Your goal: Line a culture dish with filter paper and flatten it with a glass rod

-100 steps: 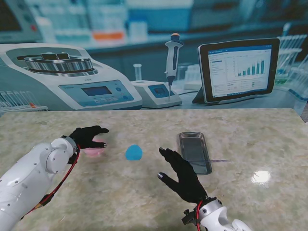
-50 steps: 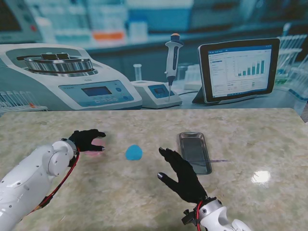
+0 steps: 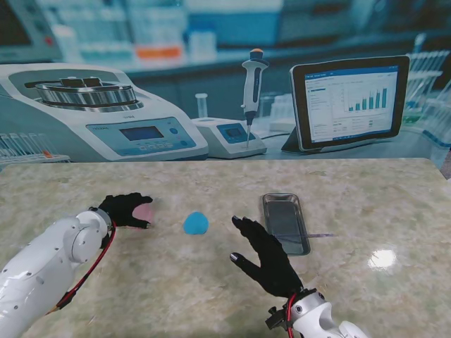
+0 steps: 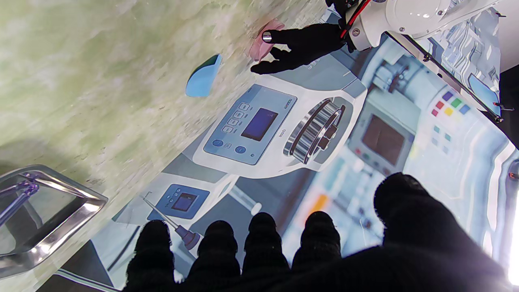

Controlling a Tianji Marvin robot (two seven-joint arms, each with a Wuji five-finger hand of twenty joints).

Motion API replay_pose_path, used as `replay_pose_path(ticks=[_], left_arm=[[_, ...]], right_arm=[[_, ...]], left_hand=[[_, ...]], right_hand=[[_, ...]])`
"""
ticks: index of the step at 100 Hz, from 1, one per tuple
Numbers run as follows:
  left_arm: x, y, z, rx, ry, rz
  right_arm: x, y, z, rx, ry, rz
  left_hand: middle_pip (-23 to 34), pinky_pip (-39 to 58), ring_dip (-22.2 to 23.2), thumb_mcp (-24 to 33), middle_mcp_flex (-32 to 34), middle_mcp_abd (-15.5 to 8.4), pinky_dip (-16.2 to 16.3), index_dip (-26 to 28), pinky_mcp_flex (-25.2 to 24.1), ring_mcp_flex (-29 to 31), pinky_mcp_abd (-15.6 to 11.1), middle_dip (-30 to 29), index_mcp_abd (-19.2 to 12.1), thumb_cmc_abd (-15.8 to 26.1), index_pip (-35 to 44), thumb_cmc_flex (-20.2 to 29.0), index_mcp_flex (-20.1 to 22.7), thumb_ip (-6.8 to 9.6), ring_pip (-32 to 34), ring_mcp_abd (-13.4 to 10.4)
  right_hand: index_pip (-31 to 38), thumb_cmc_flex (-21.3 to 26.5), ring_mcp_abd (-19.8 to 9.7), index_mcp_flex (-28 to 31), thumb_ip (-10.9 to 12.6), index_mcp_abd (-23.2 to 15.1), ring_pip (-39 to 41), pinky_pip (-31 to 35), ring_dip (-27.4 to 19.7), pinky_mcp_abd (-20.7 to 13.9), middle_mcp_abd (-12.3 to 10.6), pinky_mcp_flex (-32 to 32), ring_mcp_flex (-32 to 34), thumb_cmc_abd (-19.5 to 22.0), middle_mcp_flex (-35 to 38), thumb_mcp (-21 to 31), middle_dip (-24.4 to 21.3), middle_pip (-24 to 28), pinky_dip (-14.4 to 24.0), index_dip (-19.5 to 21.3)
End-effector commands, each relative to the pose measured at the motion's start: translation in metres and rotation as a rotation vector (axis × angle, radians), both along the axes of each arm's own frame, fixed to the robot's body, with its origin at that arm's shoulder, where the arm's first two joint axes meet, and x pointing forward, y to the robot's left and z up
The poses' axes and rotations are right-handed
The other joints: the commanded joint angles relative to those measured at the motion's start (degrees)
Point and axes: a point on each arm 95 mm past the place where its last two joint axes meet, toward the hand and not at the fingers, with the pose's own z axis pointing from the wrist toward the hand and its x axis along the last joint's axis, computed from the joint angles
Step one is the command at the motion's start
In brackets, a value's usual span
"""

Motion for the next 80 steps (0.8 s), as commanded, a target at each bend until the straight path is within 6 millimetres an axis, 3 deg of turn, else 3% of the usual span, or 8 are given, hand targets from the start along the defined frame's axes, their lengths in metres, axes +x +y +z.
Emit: replay_pose_path(ticks=[1, 10, 26, 28, 29, 30, 33, 80], left_arm=[[-0.0014, 0.0005, -0.0004, -0.002, 0.011, -0.001], [-0.0024, 0.0005, -0.0017, 0.002, 0.022, -0.005], [-0.0042, -0.0001, -0.0063, 0.009, 0.032, 0.002], [-0.0042, 0.0000, -0.0069, 0.010, 0.032, 0.003], [-0.0043, 0.0000, -0.0072, 0.011, 0.031, 0.003], [-0.0043, 0.0000, -0.0075, 0.011, 0.031, 0.004], [-0.0043, 0.0001, -0.0080, 0.012, 0.031, 0.005], [-0.0024, -0.0024, -0.0095, 0.021, 0.028, -0.008]], right_arm=[[-0.0027, 0.0028, 0.0004, 0.005, 0.005, 0.000], [-0.0028, 0.0029, 0.0004, 0.005, 0.005, 0.001], [-0.0029, 0.0029, 0.0004, 0.005, 0.005, 0.001], [-0.0030, 0.0030, 0.0004, 0.005, 0.005, 0.001], [-0.0030, 0.0029, 0.0004, 0.005, 0.005, 0.001], [-0.0030, 0.0029, 0.0004, 0.005, 0.005, 0.001], [-0.0030, 0.0029, 0.0004, 0.005, 0.006, 0.001], [-0.0030, 0.0023, 0.0010, 0.007, 0.005, -0.003]], left_hand=[[0.67, 2.67, 1.19, -0.42, 0.19, -0.28, 0.47, -0.05, 0.25, 1.23, 2.52, 1.63, 1.69, -1.87, -0.92, -1.18, 0.02, -2.03, 1.47, 1.38], [1.78, 3.15, 1.40, -0.05, 0.63, 1.34, 0.53, 0.30, 0.62, 1.76, 2.71, 2.32, 2.50, -1.97, -0.19, -0.90, 0.27, -1.95, 2.06, 1.38], [4.33, 4.28, 1.62, 2.40, 0.48, 1.14, 0.36, 2.14, 0.83, 1.66, 2.55, 4.62, 5.45, -2.42, 3.76, -1.41, 0.03, -1.79, 3.13, 0.77], [4.05, 4.73, 1.48, 17.54, 0.54, 1.14, -0.10, 2.60, 0.82, 1.65, 2.56, 5.62, 5.65, -5.82, 4.34, -8.99, -0.16, -2.94, 3.35, 0.72], [4.27, 4.83, 1.54, 27.22, 0.52, 1.13, -0.09, 2.79, 0.83, 1.67, 2.52, 5.81, 5.74, -7.74, 4.58, -13.68, -0.17, -4.46, 3.45, 0.67], [4.41, 4.90, 1.58, 32.10, 0.53, 1.15, -0.07, 2.91, 0.87, 1.69, 2.48, 5.93, 5.83, -8.73, 4.76, -15.97, -0.11, -5.22, 3.52, 0.65], [4.92, 5.21, 1.72, 36.41, 0.44, 1.08, 0.07, 3.54, 0.93, 1.61, 2.46, 6.44, 6.23, -9.55, 5.70, -17.58, -0.08, -5.91, 3.78, 0.56], [3.98, 14.29, 6.24, 38.14, -0.31, 1.06, 2.72, 7.10, 6.29, 3.55, 0.84, 10.77, 6.67, -8.91, 1.25, -8.44, -0.64, -3.84, 13.11, 1.19]], right_hand=[[0.09, -0.43, -0.55, 0.85, -0.90, -1.85, -1.32, 0.44, 0.46, 0.14, -2.42, -0.84, -0.94, 0.54, -1.48, 0.11, 0.67, -0.23, 0.90, 0.49], [0.08, -0.35, -0.49, 0.85, -0.88, -1.86, -1.32, 0.45, 0.48, 0.14, -2.45, -0.84, -0.94, 0.51, -1.48, 0.14, 0.67, -0.25, 0.90, 0.56], [0.08, -0.40, -0.50, 0.84, -0.89, -1.66, -1.34, 0.46, 0.50, 0.14, -2.37, -0.85, -0.95, 0.51, -1.55, 0.11, 0.67, -0.32, 0.90, 0.67], [0.08, -0.40, -0.53, 0.84, -0.88, -1.64, -1.34, 0.47, 0.50, 0.14, -2.38, -0.85, -0.95, 0.52, -1.54, 0.11, 0.66, -0.33, 0.89, 0.69], [0.08, -0.41, -0.49, 0.84, -0.89, -1.64, -1.34, 0.47, 0.50, 0.14, -2.37, -0.85, -0.95, 0.51, -1.56, 0.10, 0.66, -0.35, 0.89, 0.70], [0.09, -0.38, -0.52, 0.84, -0.88, -1.62, -1.34, 0.47, 0.49, 0.14, -2.32, -0.85, -0.95, 0.52, -1.54, 0.12, 0.67, -0.34, 0.89, 0.71], [0.09, -0.40, -0.54, 0.84, -0.88, -1.64, -1.35, 0.47, 0.49, 0.14, -2.34, -0.85, -0.95, 0.52, -1.54, 0.11, 0.67, -0.35, 0.89, 0.73], [0.09, -0.28, -0.54, 0.82, -0.88, -1.70, -1.34, 0.54, 0.48, 0.15, -2.12, -0.85, -0.94, 0.46, -1.54, 0.14, 0.97, -0.31, 0.89, 1.03]])
